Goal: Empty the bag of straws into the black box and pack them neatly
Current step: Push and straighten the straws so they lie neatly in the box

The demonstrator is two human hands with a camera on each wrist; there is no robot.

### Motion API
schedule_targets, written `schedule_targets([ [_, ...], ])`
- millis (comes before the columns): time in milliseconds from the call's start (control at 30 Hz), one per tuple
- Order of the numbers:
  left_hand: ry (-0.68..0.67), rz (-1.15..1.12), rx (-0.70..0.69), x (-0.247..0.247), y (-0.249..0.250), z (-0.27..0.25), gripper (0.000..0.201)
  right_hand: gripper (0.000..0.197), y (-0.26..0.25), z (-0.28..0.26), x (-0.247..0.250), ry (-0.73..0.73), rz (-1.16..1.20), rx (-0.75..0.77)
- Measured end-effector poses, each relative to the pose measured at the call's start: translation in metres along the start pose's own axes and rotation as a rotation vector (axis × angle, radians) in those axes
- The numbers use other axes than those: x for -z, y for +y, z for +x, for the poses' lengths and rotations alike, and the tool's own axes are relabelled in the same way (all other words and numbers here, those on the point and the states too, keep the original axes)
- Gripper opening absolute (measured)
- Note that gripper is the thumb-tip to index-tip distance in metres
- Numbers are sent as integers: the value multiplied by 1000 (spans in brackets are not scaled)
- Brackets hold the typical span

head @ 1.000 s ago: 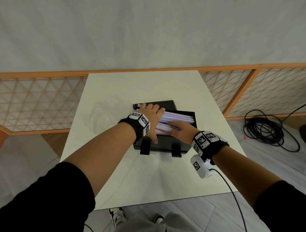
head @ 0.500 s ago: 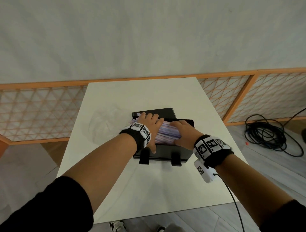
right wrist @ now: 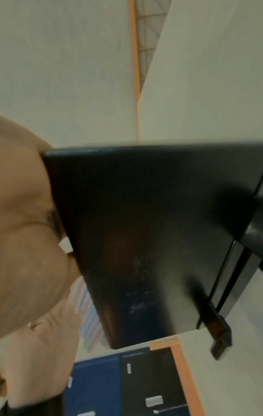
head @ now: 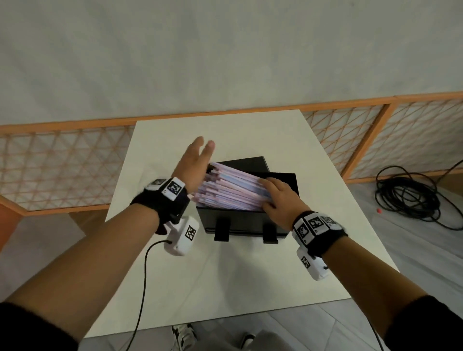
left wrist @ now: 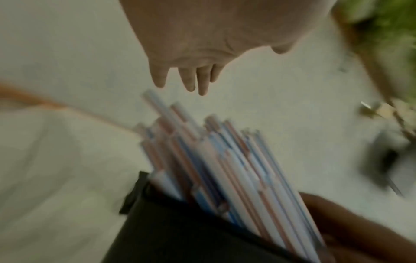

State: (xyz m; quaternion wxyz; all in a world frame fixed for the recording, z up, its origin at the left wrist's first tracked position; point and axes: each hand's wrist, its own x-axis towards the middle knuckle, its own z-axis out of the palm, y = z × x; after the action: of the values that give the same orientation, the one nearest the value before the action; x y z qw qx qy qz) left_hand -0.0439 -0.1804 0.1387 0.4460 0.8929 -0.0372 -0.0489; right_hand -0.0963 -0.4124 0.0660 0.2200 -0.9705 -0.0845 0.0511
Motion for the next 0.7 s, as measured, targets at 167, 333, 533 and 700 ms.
schedule_targets([
  [167, -33, -411, 311, -21, -9, -15, 57, 67, -3, 0, 1, -16, -39, -24],
  [333, -1, -388, 265, -42, -12, -2, 60, 67, -4, -2, 5, -39, -25, -37],
  [533, -40, 710, -273, -31, -3, -7, 98, 76, -8, 5, 13, -122, -93, -70],
  [700, -381, 1353, -475, -70, 20, -7, 136, 92, -12, 22, 16, -210, -37, -104],
])
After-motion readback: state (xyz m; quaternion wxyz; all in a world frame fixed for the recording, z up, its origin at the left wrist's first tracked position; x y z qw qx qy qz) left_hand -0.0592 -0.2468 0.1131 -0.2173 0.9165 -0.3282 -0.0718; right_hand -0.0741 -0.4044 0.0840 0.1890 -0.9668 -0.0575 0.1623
